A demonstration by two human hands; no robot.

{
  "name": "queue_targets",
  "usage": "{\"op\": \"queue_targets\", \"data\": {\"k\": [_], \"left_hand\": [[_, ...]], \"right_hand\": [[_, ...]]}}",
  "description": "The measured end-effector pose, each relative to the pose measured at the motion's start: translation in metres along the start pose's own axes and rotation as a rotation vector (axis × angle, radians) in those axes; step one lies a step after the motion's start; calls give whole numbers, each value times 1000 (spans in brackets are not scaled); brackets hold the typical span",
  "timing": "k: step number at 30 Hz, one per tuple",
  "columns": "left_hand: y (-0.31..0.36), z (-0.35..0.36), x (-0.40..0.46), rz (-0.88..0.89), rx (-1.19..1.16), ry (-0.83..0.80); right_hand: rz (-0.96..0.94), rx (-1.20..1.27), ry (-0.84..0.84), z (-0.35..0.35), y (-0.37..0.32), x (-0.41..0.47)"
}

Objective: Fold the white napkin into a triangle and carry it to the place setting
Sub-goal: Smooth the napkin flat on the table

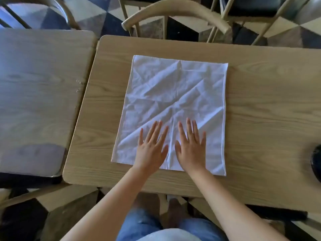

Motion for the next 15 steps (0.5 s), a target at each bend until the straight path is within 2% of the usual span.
{"op": "queue_targets", "data": {"k": [5, 9, 12, 15], "left_hand": [[6, 36, 7, 108, 59, -140], [-36, 34, 13, 166, 100, -191], [-79, 21, 16, 35, 74, -174], [-104, 10, 17, -251, -25, -127]], "right_hand": [[14, -63, -99, 34, 8, -3], [-39, -121, -131, 35, 51, -11], [49, -112, -116, 27, 78, -12], [265, 10, -3, 19, 87, -11]]}}
Point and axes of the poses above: each hand's wrist, its own x-axis towards the middle knuckle, its own z-axis out of the palm, y = z × x, the point moved 4 cm from there along x, towards the middle knuckle, and after that the axes turned 14 degrees about -y, right-handed, at the moved point
